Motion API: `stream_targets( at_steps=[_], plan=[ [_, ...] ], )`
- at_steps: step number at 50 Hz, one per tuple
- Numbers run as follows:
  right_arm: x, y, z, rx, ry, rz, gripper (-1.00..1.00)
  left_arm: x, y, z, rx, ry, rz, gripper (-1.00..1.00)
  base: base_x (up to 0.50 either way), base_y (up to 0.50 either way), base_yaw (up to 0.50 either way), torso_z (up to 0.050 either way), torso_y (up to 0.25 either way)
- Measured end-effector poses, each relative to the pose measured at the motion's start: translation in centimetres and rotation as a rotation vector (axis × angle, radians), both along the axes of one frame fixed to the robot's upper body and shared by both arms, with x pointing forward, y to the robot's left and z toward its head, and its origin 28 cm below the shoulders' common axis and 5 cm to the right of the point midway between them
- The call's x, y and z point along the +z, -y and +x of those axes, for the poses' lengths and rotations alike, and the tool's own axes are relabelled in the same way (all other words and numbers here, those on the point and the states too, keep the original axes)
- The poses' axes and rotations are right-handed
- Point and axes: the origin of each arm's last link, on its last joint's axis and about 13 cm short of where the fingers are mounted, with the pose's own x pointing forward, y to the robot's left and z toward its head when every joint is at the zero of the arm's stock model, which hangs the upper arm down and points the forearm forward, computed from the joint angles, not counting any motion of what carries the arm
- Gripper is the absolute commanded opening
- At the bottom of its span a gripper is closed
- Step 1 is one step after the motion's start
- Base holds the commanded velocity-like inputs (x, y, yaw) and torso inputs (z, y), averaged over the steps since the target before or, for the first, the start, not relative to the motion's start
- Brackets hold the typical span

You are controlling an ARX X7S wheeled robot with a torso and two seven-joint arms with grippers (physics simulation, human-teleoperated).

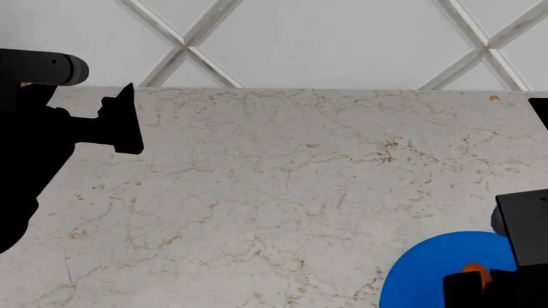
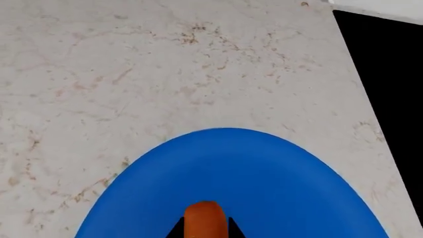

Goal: Pick the carrot from the plate and place it in the pan.

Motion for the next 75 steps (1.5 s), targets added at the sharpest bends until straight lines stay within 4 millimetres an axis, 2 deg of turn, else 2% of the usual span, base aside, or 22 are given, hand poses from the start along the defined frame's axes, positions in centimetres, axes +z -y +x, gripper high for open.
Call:
stream_targets(
  at_steps=[22,35,52,64,75],
  plan=[
    [5.3,-0.6,0.0,-0.002,0.142,-0.002,-1.00,0.3,0.0,-0.1,-0.003,0.007,-0.002,1.00,0.00,0.00,0.00,0.000,0.000],
    [7.0,-0.8,1.5,-0.056,0.268,0.015,-1.00,0.2,-0.1,-0.3,-0.009,0.008,-0.010,1.00,0.00,0.00,0.00,0.000,0.000],
    [7.6,-1.0,4.3,-0.136,0.412,0.049,-1.00,0.0,-0.1,-0.9,-0.015,0.009,-0.021,1.00,0.00,0.00,0.00,0.000,0.000],
    [6.6,-1.3,6.0,-0.166,0.443,0.079,-1.00,-0.1,-0.3,-1.0,-0.013,0.009,-0.024,1.00,0.00,0.00,0.00,0.000,0.000],
    [6.0,-1.3,6.4,-0.175,0.452,0.076,-1.00,-0.3,-0.3,-1.0,-0.010,0.007,-0.025,1.00,0.00,0.00,0.00,0.000,0.000]
  ],
)
